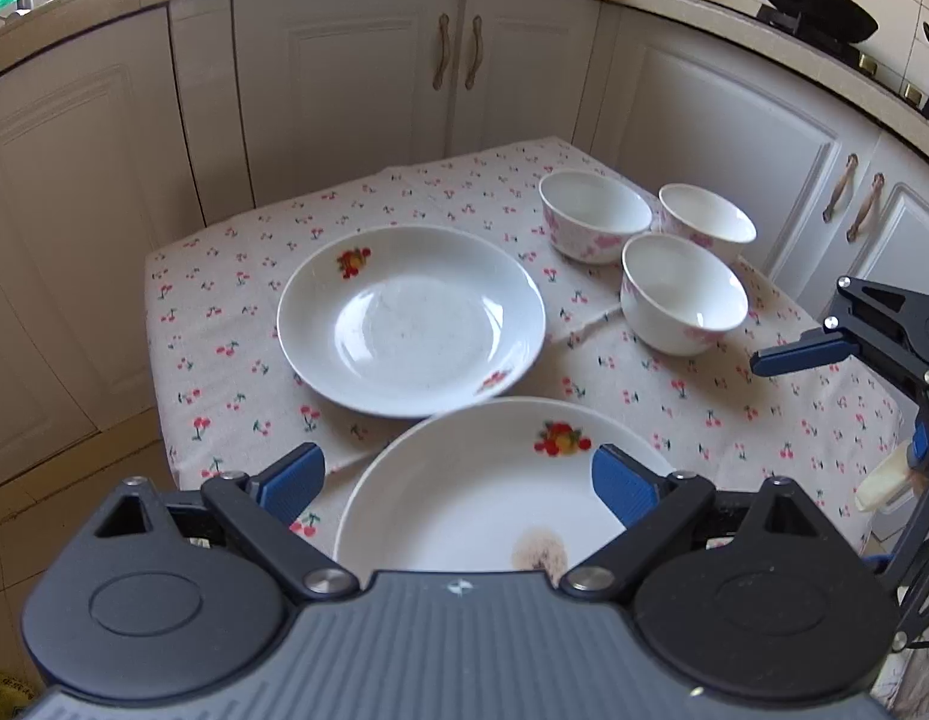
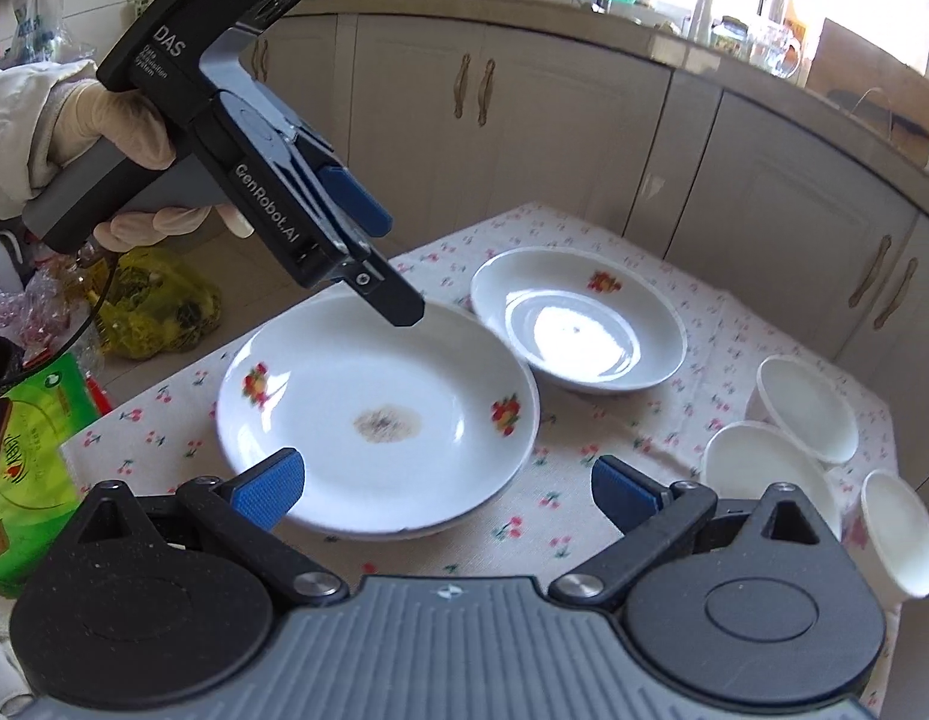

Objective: Organize plates and bowls
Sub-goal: 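Lower the stained plate onto the other plate and open the left tool, then grasp the rim of the next white fruit-decal plate with the left tool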

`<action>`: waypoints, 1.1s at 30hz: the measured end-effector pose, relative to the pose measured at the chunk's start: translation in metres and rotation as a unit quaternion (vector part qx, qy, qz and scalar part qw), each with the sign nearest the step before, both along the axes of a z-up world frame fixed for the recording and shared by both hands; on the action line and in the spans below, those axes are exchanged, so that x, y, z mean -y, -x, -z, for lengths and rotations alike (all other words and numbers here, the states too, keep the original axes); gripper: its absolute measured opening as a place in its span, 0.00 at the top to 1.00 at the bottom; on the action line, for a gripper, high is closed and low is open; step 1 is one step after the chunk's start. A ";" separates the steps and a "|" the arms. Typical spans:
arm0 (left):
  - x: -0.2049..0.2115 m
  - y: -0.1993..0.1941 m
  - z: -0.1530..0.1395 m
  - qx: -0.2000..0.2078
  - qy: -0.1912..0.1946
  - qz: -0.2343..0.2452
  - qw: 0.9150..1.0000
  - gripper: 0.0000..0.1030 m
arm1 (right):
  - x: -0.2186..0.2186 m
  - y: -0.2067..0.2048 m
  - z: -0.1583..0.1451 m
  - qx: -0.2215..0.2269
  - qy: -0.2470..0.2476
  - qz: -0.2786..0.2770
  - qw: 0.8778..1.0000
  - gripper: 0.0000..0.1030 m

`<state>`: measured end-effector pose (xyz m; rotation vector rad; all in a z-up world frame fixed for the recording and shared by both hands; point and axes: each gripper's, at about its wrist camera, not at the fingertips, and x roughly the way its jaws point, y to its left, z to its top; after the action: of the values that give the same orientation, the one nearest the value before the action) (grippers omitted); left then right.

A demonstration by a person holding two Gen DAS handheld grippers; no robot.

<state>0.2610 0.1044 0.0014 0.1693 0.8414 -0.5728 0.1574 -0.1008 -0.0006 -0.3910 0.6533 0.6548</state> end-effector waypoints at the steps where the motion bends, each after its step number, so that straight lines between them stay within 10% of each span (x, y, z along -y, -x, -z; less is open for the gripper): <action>1: 0.000 -0.003 -0.001 0.001 0.002 -0.001 1.000 0.07 | 0.002 -0.005 -0.002 0.002 -0.002 0.003 1.000 0.00; 14: -0.002 -0.067 0.009 -0.012 0.013 -0.029 0.999 0.07 | 0.019 -0.083 -0.004 0.015 0.017 -0.013 1.000 0.00; 33: 0.004 -0.162 0.056 -0.076 0.001 -0.036 0.996 0.08 | 0.010 -0.181 0.038 -0.080 0.068 -0.070 0.992 0.02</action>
<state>0.4226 0.1002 -0.0550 0.0936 0.9899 -0.5241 0.3386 -0.1111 -0.0383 -0.5185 0.8306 0.7823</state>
